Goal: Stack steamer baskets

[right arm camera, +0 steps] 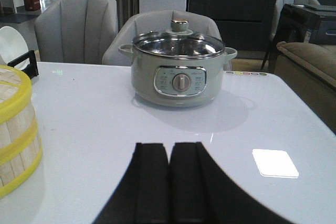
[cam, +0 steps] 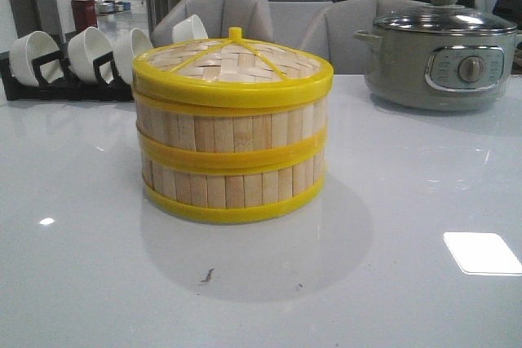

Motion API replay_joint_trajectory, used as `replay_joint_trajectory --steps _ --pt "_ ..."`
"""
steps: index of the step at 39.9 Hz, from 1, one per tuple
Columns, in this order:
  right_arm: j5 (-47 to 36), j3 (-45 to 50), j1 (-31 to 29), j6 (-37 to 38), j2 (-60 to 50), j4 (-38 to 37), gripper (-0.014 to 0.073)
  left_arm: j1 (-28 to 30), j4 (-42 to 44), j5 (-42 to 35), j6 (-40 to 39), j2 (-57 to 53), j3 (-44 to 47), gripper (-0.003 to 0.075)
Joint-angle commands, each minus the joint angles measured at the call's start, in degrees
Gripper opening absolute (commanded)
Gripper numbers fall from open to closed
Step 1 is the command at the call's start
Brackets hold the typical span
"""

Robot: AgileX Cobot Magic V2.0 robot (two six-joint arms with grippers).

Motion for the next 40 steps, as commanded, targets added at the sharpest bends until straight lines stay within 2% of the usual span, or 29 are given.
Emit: replay_joint_trajectory --steps 1,30,34,40 --pt "-5.2 -1.6 -0.3 -0.4 0.5 -0.5 0.007 0.1 0.0 -4.3 0.1 -0.6 0.0 0.0083" --pt "-4.8 -1.6 -0.3 -0.4 0.0 -0.5 0.007 0.1 0.0 -4.3 0.1 -0.6 0.0 0.0083" --pt "-1.2 -1.6 -0.3 0.5 -3.0 0.0 0.007 0.1 0.0 -4.3 0.1 -0.6 0.0 0.0083" --pt "8.8 1.8 -0.3 2.9 -9.6 2.7 0.007 0.1 0.0 -4.3 0.1 -0.6 0.0 0.0083"
